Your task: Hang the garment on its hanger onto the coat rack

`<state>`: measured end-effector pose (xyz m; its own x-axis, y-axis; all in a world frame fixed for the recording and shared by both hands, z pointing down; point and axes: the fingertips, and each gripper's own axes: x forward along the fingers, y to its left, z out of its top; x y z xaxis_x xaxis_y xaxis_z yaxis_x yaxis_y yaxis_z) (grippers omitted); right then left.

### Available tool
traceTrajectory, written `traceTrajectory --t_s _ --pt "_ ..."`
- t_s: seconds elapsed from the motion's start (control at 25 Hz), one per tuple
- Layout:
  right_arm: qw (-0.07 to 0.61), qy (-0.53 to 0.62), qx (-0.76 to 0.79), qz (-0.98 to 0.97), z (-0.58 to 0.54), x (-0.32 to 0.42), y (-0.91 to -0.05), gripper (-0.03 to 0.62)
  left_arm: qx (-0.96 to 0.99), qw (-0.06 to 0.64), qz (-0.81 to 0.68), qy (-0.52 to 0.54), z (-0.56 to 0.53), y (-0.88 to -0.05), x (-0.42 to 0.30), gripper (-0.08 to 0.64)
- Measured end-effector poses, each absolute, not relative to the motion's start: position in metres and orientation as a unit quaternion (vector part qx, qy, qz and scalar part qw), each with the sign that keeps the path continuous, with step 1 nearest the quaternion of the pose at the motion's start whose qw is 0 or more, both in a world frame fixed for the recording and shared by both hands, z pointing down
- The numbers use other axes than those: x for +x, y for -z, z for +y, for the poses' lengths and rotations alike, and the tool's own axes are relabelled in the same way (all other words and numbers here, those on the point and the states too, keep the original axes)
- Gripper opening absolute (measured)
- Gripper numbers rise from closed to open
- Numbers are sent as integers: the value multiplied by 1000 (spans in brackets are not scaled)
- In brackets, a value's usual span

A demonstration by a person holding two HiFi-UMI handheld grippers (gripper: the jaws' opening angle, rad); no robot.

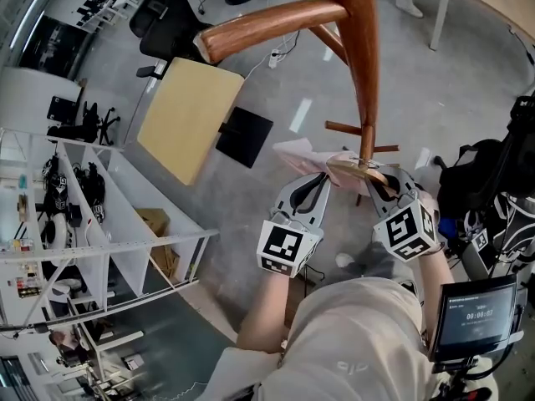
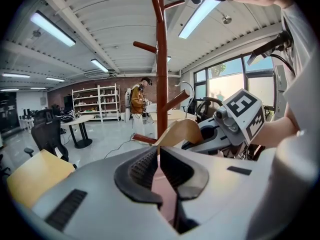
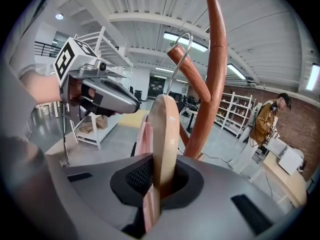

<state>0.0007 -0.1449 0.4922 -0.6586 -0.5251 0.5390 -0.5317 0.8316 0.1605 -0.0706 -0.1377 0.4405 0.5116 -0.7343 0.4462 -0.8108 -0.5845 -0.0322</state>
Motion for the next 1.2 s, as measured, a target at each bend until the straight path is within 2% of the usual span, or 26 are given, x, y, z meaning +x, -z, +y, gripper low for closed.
traceTrajectory --t_s 1.2 --pt "329 -62 280 -900 -176 1 -529 23 867 113 -436 -214 -151 -452 -61 6"
